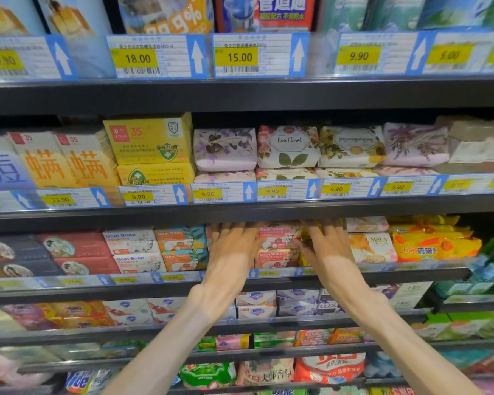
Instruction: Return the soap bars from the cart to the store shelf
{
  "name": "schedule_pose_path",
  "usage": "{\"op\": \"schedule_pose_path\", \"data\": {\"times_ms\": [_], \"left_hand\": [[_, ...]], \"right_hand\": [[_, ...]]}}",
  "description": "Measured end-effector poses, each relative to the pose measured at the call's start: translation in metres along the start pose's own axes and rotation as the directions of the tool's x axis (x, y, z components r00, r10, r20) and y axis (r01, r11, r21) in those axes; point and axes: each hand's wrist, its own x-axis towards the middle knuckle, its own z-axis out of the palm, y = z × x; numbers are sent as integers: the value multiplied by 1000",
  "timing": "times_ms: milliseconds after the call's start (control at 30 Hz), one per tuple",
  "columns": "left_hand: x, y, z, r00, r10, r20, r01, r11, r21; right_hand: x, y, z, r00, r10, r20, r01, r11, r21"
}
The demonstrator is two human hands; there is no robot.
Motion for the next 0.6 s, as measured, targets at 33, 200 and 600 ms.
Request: {"op": "schedule_pose_path", "data": {"times_ms": [33,200,600], "left_hand": [[0,0,1,1000,4,-9,-4,1000,5],[-8,-2,6,985,91,-150,-86,995,43],[-71,1,-6,980,116,-164,-116,993,10]], "right_hand": [[0,0,0,1000,2,4,-2,1000,-6],[-6,-1,-2,999,-31,-23,32,999,14],[-38,7,-40,982,-178,61,174,983,57]]}}
